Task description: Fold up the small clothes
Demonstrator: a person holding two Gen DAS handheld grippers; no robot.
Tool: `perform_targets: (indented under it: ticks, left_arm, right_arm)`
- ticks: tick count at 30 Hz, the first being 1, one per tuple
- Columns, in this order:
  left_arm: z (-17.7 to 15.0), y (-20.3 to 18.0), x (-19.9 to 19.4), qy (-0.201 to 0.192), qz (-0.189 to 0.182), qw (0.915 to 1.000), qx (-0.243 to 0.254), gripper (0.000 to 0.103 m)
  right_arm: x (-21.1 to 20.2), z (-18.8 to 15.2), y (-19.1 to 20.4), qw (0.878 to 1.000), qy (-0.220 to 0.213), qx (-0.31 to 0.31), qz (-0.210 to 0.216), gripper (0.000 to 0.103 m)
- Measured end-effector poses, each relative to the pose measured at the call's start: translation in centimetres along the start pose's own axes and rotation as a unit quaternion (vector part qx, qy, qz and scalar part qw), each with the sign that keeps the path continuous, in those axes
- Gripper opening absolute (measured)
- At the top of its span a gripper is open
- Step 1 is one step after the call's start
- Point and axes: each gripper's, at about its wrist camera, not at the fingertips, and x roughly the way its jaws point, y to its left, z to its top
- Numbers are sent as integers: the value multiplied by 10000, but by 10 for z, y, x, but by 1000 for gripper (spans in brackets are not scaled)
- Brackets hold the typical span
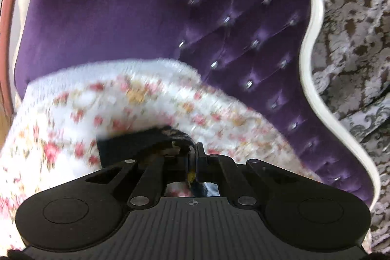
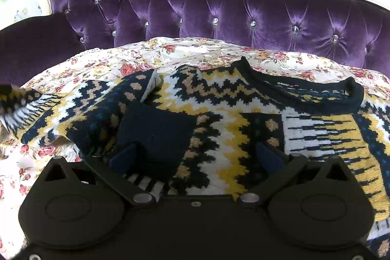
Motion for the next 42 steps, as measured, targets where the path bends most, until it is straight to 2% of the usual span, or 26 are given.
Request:
perform_targets:
  ticks: [6,10,13,15,18,25,29,36,39,42]
  left_arm:
    - [31,-50,-41,-332,-324,9979,456,4]
    - [45,-91,-67,-509,-630,9942,711,4]
    - [49,-125,-80,-540,-844,9897,1020,4]
    - [48,-146,-85,-547,-991,9861,1215,4]
    - [41,-179,-89,-476,-1225,9809,1434,4]
    - [9,-253,-86,-224,-1752,9669,1840,4]
    - [-18,-290,-80,-74,-1967,9581,2080,4]
    - [-75,-337,-56,316,-2011,9499,2370,4]
    - [-103,-349,-40,507,-2006,9483,2408,4]
    - [-131,-356,-24,703,-2002,9469,2417,4]
  right_arm:
    - [0,4,-1,9999,100,41,29,103]
    - [-7,20,-14,9982,347,381,293,102]
    - [-35,35,-25,9971,119,636,398,102]
    - [-61,42,-31,9972,-47,596,447,102]
    - [-95,44,-43,9973,-24,610,420,102]
    - [-153,10,-92,9886,276,1411,458,102]
    - [-175,-11,-116,9869,83,1580,331,102]
    - [-192,-33,-147,9873,-259,1565,135,102]
    - [-193,-39,-158,9877,-185,1551,27,102]
    - [-194,-45,-176,9822,-125,1874,19,102]
